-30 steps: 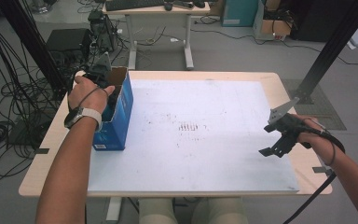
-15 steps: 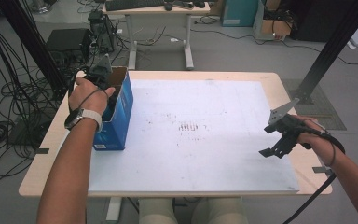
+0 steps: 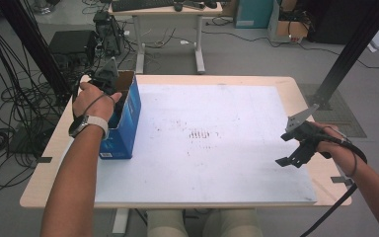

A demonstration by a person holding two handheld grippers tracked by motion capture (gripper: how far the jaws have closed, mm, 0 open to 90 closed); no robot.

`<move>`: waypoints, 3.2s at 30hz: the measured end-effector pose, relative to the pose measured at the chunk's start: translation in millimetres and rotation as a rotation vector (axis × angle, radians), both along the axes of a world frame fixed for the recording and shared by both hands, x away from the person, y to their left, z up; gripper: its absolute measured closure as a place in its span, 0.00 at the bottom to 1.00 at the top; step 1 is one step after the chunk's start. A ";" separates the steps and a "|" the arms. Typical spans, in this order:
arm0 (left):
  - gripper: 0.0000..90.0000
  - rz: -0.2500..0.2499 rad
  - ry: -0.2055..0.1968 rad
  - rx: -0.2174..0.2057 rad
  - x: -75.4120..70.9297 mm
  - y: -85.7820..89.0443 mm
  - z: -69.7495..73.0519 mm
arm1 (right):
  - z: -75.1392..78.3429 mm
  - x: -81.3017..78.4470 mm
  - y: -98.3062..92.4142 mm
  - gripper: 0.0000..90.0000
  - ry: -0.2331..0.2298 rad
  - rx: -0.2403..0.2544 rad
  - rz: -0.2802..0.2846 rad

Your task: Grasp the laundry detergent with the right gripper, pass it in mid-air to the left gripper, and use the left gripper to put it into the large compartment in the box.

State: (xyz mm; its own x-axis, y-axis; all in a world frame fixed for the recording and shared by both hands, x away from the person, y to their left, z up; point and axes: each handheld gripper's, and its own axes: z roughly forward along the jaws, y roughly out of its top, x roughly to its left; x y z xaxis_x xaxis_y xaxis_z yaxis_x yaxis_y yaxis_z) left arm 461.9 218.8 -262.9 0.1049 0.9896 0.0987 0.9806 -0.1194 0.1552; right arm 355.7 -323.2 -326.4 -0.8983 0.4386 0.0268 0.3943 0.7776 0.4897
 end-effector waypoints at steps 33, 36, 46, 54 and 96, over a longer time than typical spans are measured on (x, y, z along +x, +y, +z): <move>0.41 0.003 -0.004 -0.005 -1.6 2.0 0.0 | -0.8 1.7 3.3 0.04 -0.013 0.008 0.036; 0.41 0.004 -0.004 -0.006 -1.7 2.0 0.0 | -0.8 1.7 3.1 0.04 -0.013 0.008 0.036; 0.41 0.007 -0.005 -0.004 -1.9 1.4 0.1 | -1.4 1.7 2.1 0.04 -0.016 0.010 0.040; 0.41 0.014 -0.013 -0.008 -2.6 1.9 -0.4 | -1.9 2.2 3.3 0.04 -0.016 0.011 0.040; 0.41 0.016 -0.015 -0.007 -3.9 2.0 -0.3 | -0.7 -0.7 2.5 0.04 0.006 0.003 0.012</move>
State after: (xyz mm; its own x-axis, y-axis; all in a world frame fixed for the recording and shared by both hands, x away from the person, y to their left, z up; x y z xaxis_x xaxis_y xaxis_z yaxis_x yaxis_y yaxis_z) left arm 458.0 220.8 -263.1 0.0874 0.9918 0.0937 0.9799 -0.1025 0.1710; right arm 355.0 -320.8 -327.0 -0.9035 0.4273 0.0340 0.3877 0.7809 0.4898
